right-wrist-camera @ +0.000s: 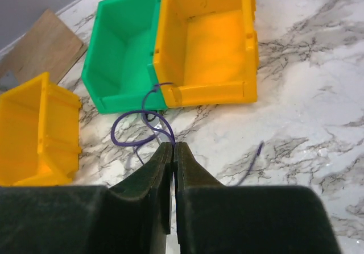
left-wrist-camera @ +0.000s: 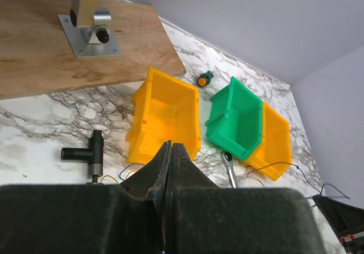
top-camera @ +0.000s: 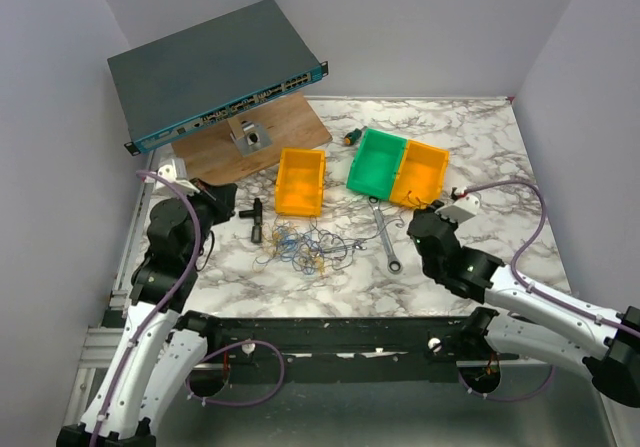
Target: Untangle the cables
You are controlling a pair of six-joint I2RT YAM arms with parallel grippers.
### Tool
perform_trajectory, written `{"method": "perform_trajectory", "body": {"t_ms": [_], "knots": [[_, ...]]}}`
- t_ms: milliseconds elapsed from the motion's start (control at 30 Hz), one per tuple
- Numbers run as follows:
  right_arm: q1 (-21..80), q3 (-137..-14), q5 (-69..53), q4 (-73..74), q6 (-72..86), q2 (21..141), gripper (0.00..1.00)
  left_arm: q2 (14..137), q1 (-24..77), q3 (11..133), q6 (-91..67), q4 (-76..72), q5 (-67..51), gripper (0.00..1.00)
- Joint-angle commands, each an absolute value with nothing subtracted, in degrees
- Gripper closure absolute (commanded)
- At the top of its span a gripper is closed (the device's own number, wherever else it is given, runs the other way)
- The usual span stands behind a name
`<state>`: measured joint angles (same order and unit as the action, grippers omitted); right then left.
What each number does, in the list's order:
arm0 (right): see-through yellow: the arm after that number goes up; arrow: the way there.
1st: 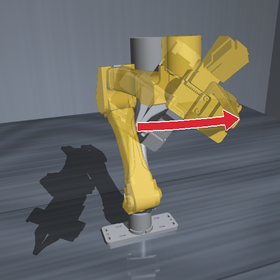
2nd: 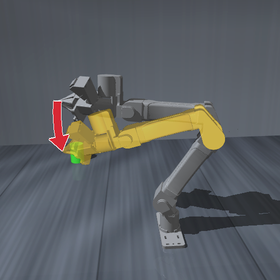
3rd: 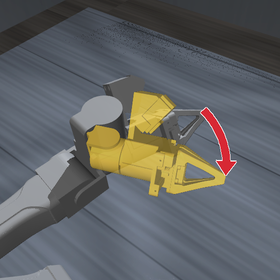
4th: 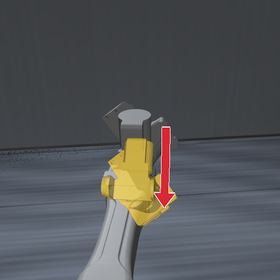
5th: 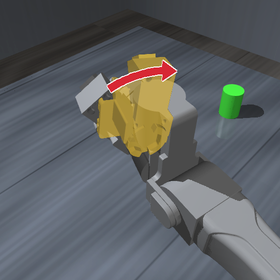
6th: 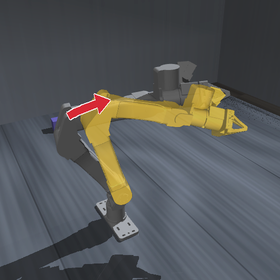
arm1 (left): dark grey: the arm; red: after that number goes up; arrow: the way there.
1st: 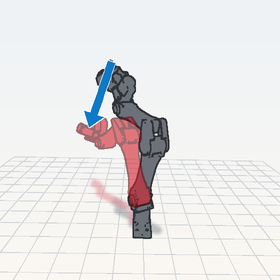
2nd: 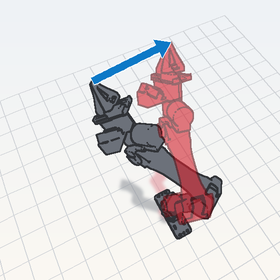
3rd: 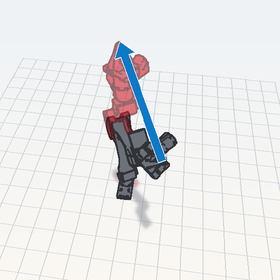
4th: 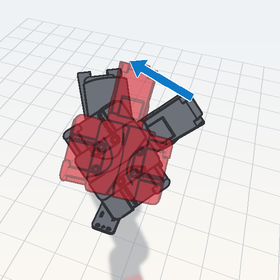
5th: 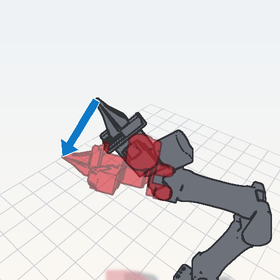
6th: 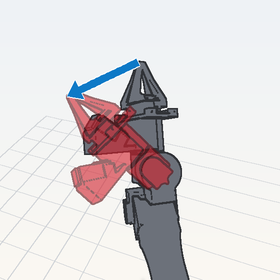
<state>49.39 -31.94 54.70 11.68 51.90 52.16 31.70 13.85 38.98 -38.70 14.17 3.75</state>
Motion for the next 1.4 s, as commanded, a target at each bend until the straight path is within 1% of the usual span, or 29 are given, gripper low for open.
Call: {"method": "perform_trajectory", "body": {"t_ms": [0,33,133,167,200,233,267,300,333,400,633,767,833,1000,1133,1167,1367], "knots": [[49.6,-32.0,51.7,6.0,39.3,50.6,0.87,35.3,13.7,39.8,-37.0,10.0,-3.2,1.0],[49.6,-32.3,50.0,5.3,37.8,50.7,0.87,36.0,13.7,39.8,-36.6,9.1,-5.4,1.0],[49.6,-32.7,42.5,2.5,33.0,50.8,0.92,40.1,13.8,41.0,-35.1,6.2,-16.5,1.0],[49.6,-32.9,40.7,2.0,32.2,50.7,0.94,41.8,14.0,41.7,-34.7,5.7,-20.1,0.96],[49.6,-33.1,39.1,1.5,31.3,50.6,0.96,43.8,14.3,42.2,-34.7,5.2,-23.6,0.85],[49.6,-33.4,38.2,1.3,30.9,50.4,0.98,45.2,15.0,42.2,-34.9,4.1,-25.7,0.63],[49.6,-33.7,37.6,1.2,30.5,50.2,0.98,46.1,16.1,41.9,-35.2,2.9,-26.3,0.49],[49.6,-34.0,36.8,0.9,29.9,50.1,0.99,46.7,17.4,41.1,-35.3,0.9,-26.4,0.39],[49.6,-34.3,35.9,0.7,29.3,49.9,0.99,46.9,19.4,40.3,-35.1,-1.4,-26.6,0.34],[49.6,-35.2,34.2,0.6,28.2,49.8,0.99,48.1,23.4,39.2,-34.3,-4.5,-25.9,0.27],[49.6,-38.1,33.1,2.4,27.6,50.3,0.99,58.8,34.0,41.9,-30.7,-8.9,-27.0,0.27],[49.6,-39.0,32.2,3.0,28.0,50.2,0.99,63.8,36.8,41.8,-30.4,-12.8,-26.2,0.28],[49.6,-39.5,32.0,3.2,28.5,50.1,0.99,65.8,38.4,41.9,-30.1,-14.2,-23.4,0.29],[49.6,-40.4,31.6,3.7,29.2,50.2,0.99,70.1,41.8,41.7,-30.3,-22.6,-21.3,0.29],[49.6,-41.0,31.0,4.0,29.5,50.9,0.99,74.4,43.0,43.6,-32.0,-27.5,-22.6,0.32],[49.6,-41.1,30.8,4.1,29.6,51.0,0.99,75.7,43.2,44.2,-32.5,-28.6,-22.9,0.34],[49.6,-40.9,29.3,3.2,30.0,50.7,0.99,82.8,43.6,49.8,-34.7,-28.8,-23.7,0.41]]}}
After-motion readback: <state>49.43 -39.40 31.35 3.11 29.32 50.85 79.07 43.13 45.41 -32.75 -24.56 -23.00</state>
